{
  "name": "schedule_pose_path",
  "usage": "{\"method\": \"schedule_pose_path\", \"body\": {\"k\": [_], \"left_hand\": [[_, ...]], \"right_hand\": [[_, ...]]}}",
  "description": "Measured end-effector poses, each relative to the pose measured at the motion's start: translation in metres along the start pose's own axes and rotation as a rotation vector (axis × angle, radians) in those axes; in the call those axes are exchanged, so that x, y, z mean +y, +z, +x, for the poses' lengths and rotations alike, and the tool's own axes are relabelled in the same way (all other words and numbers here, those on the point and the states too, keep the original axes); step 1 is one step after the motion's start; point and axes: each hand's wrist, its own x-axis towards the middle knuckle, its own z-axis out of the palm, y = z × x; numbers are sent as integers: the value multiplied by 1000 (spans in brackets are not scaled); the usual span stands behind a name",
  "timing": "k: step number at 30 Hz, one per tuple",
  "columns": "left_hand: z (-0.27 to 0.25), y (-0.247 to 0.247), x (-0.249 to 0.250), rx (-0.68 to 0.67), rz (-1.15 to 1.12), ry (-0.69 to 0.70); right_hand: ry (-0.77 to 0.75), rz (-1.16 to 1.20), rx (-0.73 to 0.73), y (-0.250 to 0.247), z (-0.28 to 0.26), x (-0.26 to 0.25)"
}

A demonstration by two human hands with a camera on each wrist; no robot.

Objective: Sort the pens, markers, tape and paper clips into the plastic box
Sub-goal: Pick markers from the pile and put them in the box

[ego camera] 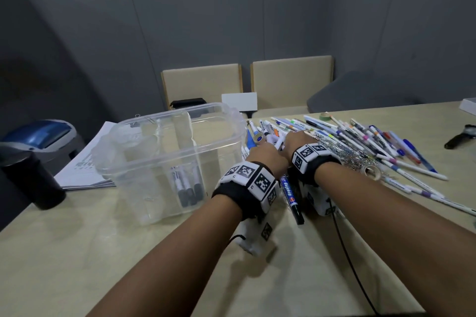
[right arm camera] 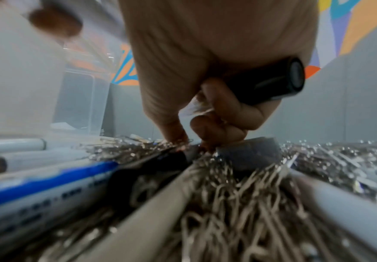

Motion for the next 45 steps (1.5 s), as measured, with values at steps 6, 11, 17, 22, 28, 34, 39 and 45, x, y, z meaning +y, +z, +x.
{"method": "schedule_pose_path", "body": {"k": [6,11,17,22,28,34,39,45], "left_hand": [[-20,-16,-3,47,-228,88],[-43,-61,-14,102,-408,148],[-56,-137,-51,212,-413,21],[-54,-170,-101,247,-333,-182],[-47,-162,-128,249,-349,-300],[-41,-156,-142,283,-377,-304],[-46,-157,-133,297,-634,-262],[-50,-167,-137,594,-471,-198]], "right_hand": [[6,108,-11,-20,-3,7],[1,421,7,-68,1,12],[-232,567,153,-118,-13,-5],[-319,660,168,-141,-47,-64],[-360,653,-55,-128,-62,-155],[-300,554,-158,-107,-64,-194],[-284,559,-139,-95,-60,-201],[-301,534,-191,-91,-67,-203]]}}
